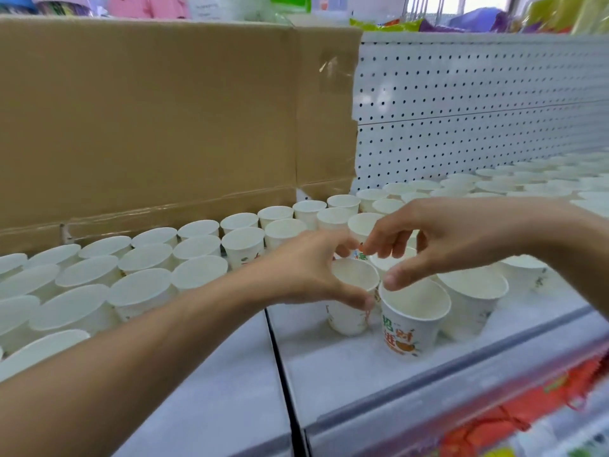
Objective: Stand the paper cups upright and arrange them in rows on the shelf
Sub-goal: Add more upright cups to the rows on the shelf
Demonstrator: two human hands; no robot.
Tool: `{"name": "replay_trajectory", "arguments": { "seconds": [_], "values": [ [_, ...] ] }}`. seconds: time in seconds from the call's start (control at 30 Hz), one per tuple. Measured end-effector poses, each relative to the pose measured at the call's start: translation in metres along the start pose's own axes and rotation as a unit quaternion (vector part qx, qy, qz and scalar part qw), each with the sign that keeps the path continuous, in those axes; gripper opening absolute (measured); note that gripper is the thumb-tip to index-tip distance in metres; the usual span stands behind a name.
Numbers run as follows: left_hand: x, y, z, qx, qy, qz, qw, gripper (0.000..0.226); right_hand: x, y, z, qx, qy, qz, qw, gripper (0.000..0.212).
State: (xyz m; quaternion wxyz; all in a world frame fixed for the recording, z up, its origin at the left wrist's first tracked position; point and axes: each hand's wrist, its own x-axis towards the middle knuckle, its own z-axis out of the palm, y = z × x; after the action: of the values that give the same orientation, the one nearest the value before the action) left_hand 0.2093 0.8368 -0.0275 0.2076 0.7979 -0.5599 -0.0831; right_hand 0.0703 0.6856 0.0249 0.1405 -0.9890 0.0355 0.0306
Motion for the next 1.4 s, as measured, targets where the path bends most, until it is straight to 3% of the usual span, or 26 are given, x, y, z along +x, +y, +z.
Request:
{"name": "replay_trajectory", "arguments": {
  "seconds": [0.2,0.4,0.5,0.7,0.83,0.9,1.0,1.1,1.27,1.4],
  "values": [
    [-0.011,0.003,0.012,-0.008,0.06,-0.031,0.998,0.072,-0.034,0.002,0.022,-0.036,0.088,0.028,0.995,0.085],
    [-0.04,-0.004,0.021,-0.031,0.14,-0.063,0.988,0.074,-0.048,-0.002,0.064,-0.207,0.177,0.034,0.962,0.09],
    [-0.05,-0.006,0.024,-0.042,0.169,-0.07,0.982,0.081,-0.047,0.001,0.071,-0.225,0.205,0.047,0.951,0.089],
    [-0.069,0.0,0.02,-0.04,0.216,-0.075,0.973,0.069,-0.051,-0.008,0.075,-0.27,0.214,0.099,0.934,0.097],
    [-0.096,-0.006,0.005,-0.032,0.237,-0.093,0.966,0.068,-0.05,-0.017,0.076,-0.25,0.205,0.087,0.942,0.08],
    [-0.114,-0.013,-0.006,-0.024,0.246,-0.113,0.962,0.066,-0.046,-0.025,0.077,-0.219,0.201,0.073,0.952,0.083],
    [-0.142,-0.025,-0.022,-0.009,0.243,-0.154,0.958,0.076,-0.034,-0.05,0.081,-0.087,0.202,0.032,0.975,0.07],
    [-0.16,-0.036,-0.036,0.002,0.215,-0.188,0.958,0.075,-0.009,-0.079,0.088,0.029,0.223,-0.027,0.974,0.054],
    [-0.173,-0.051,-0.049,0.025,0.125,-0.191,0.973,0.062,0.031,-0.11,0.103,0.011,0.206,-0.039,0.978,0.063],
    [-0.185,-0.053,-0.057,0.05,0.074,-0.182,0.979,0.065,0.038,-0.112,0.112,0.001,0.188,-0.054,0.981,0.076]
  ]
}}
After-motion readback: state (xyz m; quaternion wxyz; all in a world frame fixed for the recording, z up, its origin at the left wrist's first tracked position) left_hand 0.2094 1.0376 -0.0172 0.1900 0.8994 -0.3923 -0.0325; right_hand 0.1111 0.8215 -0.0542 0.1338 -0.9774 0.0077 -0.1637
